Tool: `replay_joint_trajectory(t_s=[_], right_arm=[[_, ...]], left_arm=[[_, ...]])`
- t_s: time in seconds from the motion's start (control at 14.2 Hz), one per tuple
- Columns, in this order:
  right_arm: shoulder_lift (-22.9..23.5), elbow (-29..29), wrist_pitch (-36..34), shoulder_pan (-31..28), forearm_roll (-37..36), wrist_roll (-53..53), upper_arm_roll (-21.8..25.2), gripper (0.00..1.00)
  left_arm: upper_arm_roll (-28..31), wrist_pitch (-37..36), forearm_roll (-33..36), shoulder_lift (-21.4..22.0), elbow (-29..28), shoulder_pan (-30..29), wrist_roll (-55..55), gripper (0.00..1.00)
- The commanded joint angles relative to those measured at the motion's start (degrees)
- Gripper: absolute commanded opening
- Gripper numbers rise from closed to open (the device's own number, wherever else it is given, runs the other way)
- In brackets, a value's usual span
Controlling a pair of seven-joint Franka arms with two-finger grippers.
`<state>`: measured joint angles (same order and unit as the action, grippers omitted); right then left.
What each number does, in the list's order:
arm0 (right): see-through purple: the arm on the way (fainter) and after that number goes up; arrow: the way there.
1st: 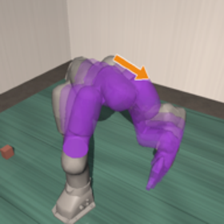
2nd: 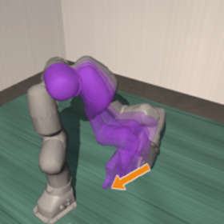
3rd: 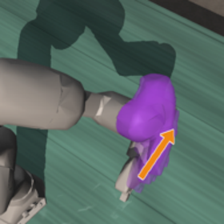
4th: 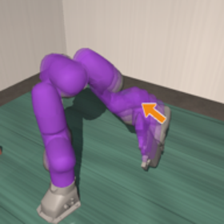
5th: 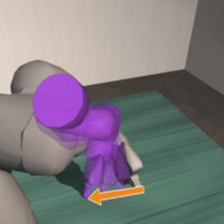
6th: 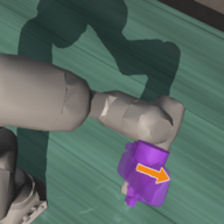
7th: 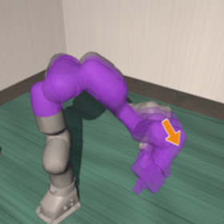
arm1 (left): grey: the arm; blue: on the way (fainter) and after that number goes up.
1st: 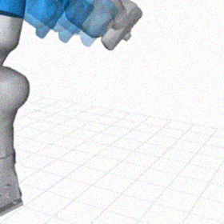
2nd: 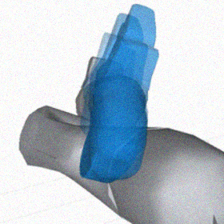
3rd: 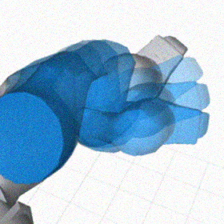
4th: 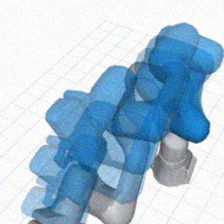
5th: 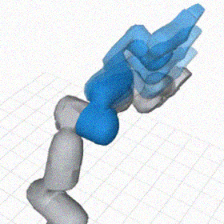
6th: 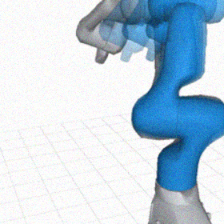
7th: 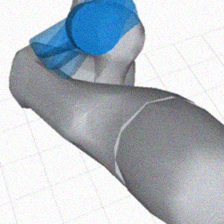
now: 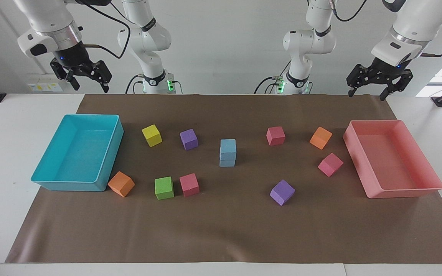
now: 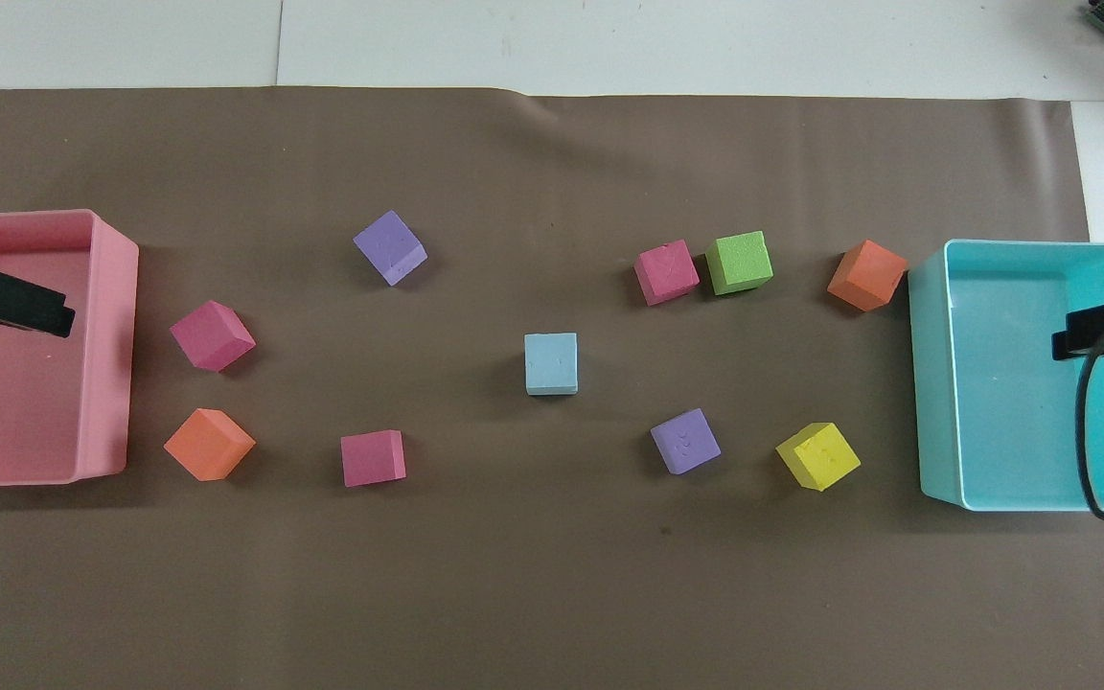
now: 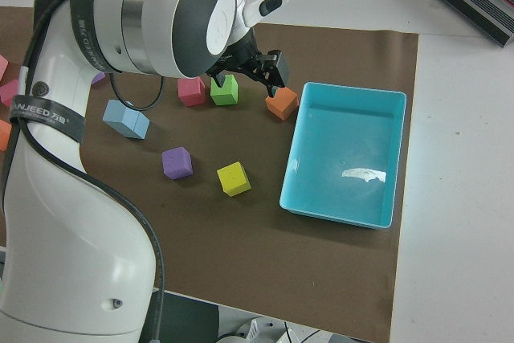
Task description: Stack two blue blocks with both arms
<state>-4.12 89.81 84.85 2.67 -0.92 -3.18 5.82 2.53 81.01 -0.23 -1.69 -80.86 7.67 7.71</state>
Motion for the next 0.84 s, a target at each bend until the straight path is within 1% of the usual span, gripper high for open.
replay_joint_trajectory(t_s=[0.0, 0.07, 0.14, 0.77], right_arm=[[-0.27, -0.16, -0.39, -0.57, 1.27, 1.07, -0.19, 1.00], [-0.27, -0.16, -0.47, -0.57, 1.36, 1.07, -0.19, 1.00], [-0.27, -0.16, -0.39, -0.57, 1.36, 1.07, -0.19, 1.00], [-0.27, -0.16, -0.48, -0.57, 1.36, 1.07, -0.19, 1.00]], left_arm=[[-0.51, 2.46, -1.17, 4.92, -7.44, -1.08, 0.02, 1.00], [-0.60, 5.18, -1.09, 6.59, -10.43, -1.08, -0.07, 1.00], [-0.60, 5.73, -1.09, 7.39, -11.94, -0.99, 0.02, 1.00], [-0.77, 5.30, -1.00, 7.40, -11.78, -1.08, 0.11, 1.00]])
